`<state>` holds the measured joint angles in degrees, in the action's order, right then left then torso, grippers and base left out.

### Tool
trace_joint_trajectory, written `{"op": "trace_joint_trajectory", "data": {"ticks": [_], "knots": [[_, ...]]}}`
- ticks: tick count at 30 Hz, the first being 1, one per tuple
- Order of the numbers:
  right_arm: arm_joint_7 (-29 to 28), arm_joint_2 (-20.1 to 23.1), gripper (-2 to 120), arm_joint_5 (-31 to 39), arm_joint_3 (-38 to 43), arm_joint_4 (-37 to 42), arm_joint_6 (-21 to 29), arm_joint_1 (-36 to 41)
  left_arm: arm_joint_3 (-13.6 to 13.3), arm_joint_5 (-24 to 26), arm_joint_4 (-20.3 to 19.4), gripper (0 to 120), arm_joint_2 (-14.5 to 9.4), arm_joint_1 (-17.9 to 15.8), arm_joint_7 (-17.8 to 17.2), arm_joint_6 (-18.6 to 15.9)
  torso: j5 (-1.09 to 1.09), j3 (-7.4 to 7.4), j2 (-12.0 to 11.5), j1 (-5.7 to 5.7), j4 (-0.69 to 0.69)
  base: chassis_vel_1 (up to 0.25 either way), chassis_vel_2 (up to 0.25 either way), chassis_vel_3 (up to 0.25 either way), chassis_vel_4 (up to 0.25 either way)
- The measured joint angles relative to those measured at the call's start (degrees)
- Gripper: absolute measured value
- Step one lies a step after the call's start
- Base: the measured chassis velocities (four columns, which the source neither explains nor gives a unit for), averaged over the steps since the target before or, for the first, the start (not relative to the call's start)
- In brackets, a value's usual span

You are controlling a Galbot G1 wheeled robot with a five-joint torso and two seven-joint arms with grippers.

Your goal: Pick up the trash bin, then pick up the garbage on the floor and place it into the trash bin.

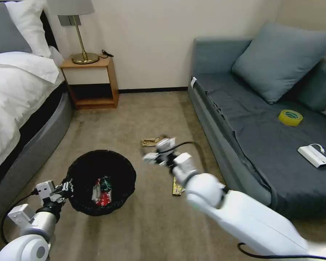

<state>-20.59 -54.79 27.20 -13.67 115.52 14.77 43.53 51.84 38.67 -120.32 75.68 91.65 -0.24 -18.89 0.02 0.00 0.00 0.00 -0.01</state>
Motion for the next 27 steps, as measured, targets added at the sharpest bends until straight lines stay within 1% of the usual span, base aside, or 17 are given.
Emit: {"op": "trace_joint_trajectory", "data": {"ticks": [1, 2, 6, 8, 10, 11, 12, 13, 14, 16, 18, 20, 21, 24, 27], "knots": [[0.09, 0.36, 100, -0.33, 1.98, 1.0, -0.19, 1.88, 0.05, 0.02, -0.06, 5, -0.03, -0.11, -0.02, 0.0, 0.0, 0.0, 0.0, 0.0, 0.0, 0.0, 0.0, 0.0, 0.0], [0.09, 0.36, 100, -0.33, 1.98, 1.0, -0.19, 1.88, 0.05, 0.02, -0.06, 5, -0.03, -0.11, -0.02, 0.0, 0.0, 0.0, 0.0, 0.0, 0.0, 0.0, 0.0, 0.0, 0.0], [0.76, 0.72, 100, -2.88, 11.66, 4.83, -0.83, 12.68, -0.3, 0.05, -0.42, 5, -0.57, -0.42, -0.11, -0.21, -0.01, 0.0, 0.0, 0.0, 0.0, 0.0, 0.0, 0.0, 0.0], [0.79, 0.57, 100, -3.38, 12.58, 5.13, -0.98, 13.83, -0.37, 0.06, -0.45, 5, -0.62, -0.44, -0.14, -0.23, -0.01, 0.0, 0.0, 0.0, 0.0, 0.0, 0.0, 0.0, 0.0], [1.59, -0.75, 100, -6.71, 17.24, 6.91, -2.24, 20.64, -0.75, 0.07, -0.87, 5, -0.71, -0.53, -0.29, -0.37, -0.01, 0.0, 0.0, 0.0, 0.0, 0.0, 0.0, 0.0, 0.0], [1.59, -0.75, 100, -6.71, 17.24, 6.91, -2.24, 20.64, -0.75, 0.07, -0.87, 5, -0.71, -0.53, -0.29, -0.37, -0.01, 0.0, 0.0, 0.0, 0.0, 0.0, 0.0, 0.0, 0.0], [2.18, -1.61, 100, -8.47, 19.22, 7.79, -2.57, 24.11, -0.86, 0.07, -1.04, 5, -0.71, -0.52, -0.39, -0.45, -0.01, 0.0, 0.0, 0.0, 0.0, 0.0, 0.0, 0.0, 0.0], [2.53, -2.39, 100, -9.72, 20.45, 8.29, -2.87, 26.4, -0.92, 0.07, -1.13, 5, -0.71, -0.5, -0.4, -0.48, -0.01, 0.0, 0.0, 0.0, 0.0, 0.0, 0.0, 0.0, 0.0], [2.53, -2.39, 100, -9.72, 20.45, 8.29, -2.87, 26.4, -0.92, 0.07, -1.13, 5, -0.71, -0.5, -0.4, -0.48, -0.01, 0.0, 0.0, 0.0, 0.0, 0.0, 0.0, 0.0, 0.0], [3.85, -4.42, 100, -13.44, 23.42, 9.55, -3.94, 32.15, -1.02, 0.06, -1.31, 5, -0.72, -0.38, -0.48, -0.6, -0.01, 0.0, 0.0, 0.0, -0.01, 0.0, 0.0, 0.0, 0.0], [4.46, -4.9, 100, -14.16, 24.3, 9.93, -4.2, 33.45, -1.03, 0.07, -1.34, 5, -0.71, -0.36, -0.49, -0.62, -0.02, 0.0, 0.0, -0.01, 0.0, 0.0, 0.0, 0.0, 0.0], [6.08, -7.48, 100, -16.46, 27.04, 11.12, -5.03, 37.49, -1.09, 0.08, -1.37, 5, -0.55, -0.32, -0.52, -0.63, -0.02, 0.0, 0.0, 0.0, 0.0, 0.0, 0.0, 0.0, 0.0], [6.08, -7.48, 100, -16.46, 27.04, 11.12, -5.03, 37.49, -1.09, 0.08, -1.37, 5, -0.55, -0.32, -0.52, -0.63, -0.02, 0.0, 0.0, 0.0, 0.0, 0.0, 0.0, 0.0, 0.0], [7.03, -10.78, 100, -18.72, 28.72, 11.69, -6.3, 40.09, -1.07, 0.1, -1.5, 5, -0.44, -0.21, -0.52, -0.62, -0.02, 0.0, 0.0, -0.01, 0.0, 0.0, 0.0, 0.0, 0.0], [7.08, -11.56, 100, -19.24, 28.74, 11.76, -6.4, 40.62, -1.01, 0.17, -1.55, 5, -0.51, -0.2, -0.51, -0.6, -0.02, 0.0, 0.0, 0.0, 0.0, 0.0, 0.0, 0.0, 0.0]]}}
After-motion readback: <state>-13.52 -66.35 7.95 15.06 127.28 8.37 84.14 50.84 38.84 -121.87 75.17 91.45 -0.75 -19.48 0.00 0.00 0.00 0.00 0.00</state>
